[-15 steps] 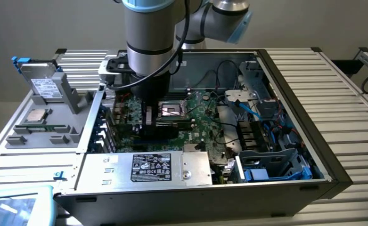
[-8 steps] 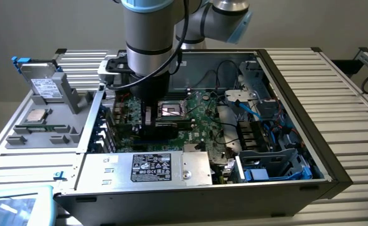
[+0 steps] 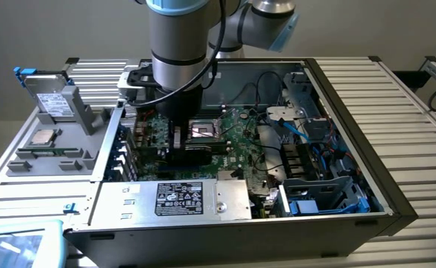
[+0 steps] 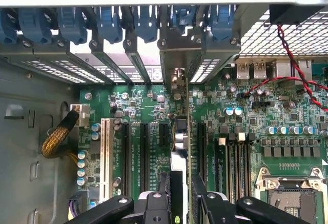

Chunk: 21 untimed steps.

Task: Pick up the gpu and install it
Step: 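Insert the gpu into the slot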

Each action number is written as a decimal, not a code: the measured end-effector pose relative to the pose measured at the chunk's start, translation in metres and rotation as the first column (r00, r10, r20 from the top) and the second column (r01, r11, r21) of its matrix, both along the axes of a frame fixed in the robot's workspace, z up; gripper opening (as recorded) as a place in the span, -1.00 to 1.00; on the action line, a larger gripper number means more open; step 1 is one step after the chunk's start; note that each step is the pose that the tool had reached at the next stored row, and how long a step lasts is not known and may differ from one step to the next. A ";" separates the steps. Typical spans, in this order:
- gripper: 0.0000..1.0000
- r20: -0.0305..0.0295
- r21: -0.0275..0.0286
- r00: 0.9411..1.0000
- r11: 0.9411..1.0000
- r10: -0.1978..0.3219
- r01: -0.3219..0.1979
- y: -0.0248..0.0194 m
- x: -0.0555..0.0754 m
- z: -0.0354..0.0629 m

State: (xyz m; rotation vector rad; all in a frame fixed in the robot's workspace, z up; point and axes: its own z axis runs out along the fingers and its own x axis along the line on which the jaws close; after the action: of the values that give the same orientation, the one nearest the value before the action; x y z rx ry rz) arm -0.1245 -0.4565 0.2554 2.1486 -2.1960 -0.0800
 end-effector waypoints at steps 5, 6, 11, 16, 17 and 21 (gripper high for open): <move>-0.44 0.000 0.000 1.000 1.000 -0.001 0.001 0.0001 0.000 0.0000; -0.44 0.000 0.000 1.000 1.000 0.000 0.000 0.0000 -0.001 0.0000; -0.44 0.000 0.000 1.000 1.000 0.000 0.000 0.0000 -0.004 0.0000; -0.44 0.000 0.000 1.000 1.000 -0.001 0.001 0.0000 -0.004 0.0000; -0.44 0.000 0.000 1.000 1.000 -0.001 0.001 0.0000 -0.004 0.0000; -0.44 0.000 0.000 1.000 1.000 -0.002 0.002 0.0000 -0.004 0.0002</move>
State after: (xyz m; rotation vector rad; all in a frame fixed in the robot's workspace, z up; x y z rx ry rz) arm -0.1283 -0.4565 0.2556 2.1465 -2.1980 -0.0800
